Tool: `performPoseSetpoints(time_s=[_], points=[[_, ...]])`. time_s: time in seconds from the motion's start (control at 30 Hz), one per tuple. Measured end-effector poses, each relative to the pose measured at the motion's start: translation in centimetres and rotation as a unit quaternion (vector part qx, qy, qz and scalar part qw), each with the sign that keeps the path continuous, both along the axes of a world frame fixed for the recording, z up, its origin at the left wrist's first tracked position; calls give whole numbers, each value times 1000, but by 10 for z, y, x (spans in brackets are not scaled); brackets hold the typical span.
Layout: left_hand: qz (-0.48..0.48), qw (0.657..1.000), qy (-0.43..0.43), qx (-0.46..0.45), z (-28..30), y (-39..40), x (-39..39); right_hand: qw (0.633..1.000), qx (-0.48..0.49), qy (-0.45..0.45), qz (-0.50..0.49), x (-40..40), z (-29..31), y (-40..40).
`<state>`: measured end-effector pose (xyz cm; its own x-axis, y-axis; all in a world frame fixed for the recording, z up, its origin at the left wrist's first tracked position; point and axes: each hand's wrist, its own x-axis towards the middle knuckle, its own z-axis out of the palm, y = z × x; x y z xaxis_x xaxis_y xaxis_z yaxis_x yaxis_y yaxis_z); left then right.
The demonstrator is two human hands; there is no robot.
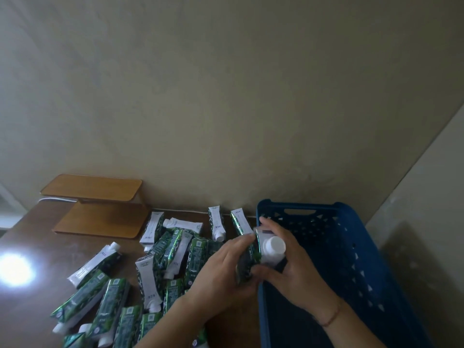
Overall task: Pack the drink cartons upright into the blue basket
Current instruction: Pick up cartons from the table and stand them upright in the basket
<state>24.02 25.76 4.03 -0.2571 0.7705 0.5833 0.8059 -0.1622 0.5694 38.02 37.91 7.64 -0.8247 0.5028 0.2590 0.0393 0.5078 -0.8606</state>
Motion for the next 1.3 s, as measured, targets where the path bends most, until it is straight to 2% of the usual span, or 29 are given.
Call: performPoseSetpoints(time_s=[0.07,0.2,0.27,0.33,0.43,0.57,0.67,0.77,0.83,0.97,1.07,1.13,1.2,1.27,1.3], points=[[-21,1000,9,10,9,4,3,999,-2,38,-32,6,5,2],[-3,980,-171,-101,2,-2,14,978,-43,155,-132,25,7,7],[6,964,-207,-166,-8,-6,21,966,-48,167,-191,38,3,15],[-16,944,-226,-239,-20,-8,30,974,-35,97,-204,49,-3,26],[-60,905,-315,-280,-35,-5,42,985,36,-93,-140,50,-14,33],[-57,888,-370,-268,-44,-1,46,958,94,-260,-70,27,-51,29],[-62,882,-382,-270,-45,-1,44,930,107,-338,-94,11,-83,23],[-60,876,-391,-277,-43,-1,44,931,-14,-322,-172,4,-99,20],[-60,874,-394,-277,-42,-2,45,935,-74,-308,-162,2,-107,25],[-54,875,-392,-280,-43,-1,47,930,-86,-320,-159,-8,-114,35],[-55,870,-396,-288,-46,1,44,929,-145,-262,-217,-20,-119,36],[-55,868,-399,-291,-50,1,42,910,-248,-191,-272,-26,-120,32],[-60,862,-408,-293,-53,1,41,891,-314,-160,-286,-26,-120,32],[-69,855,-419,-298,-55,-1,40,898,-293,-205,-255,-20,-121,32],[-71,853,-420,-302,-54,-4,39,911,-233,-258,-222,-17,-124,35]])
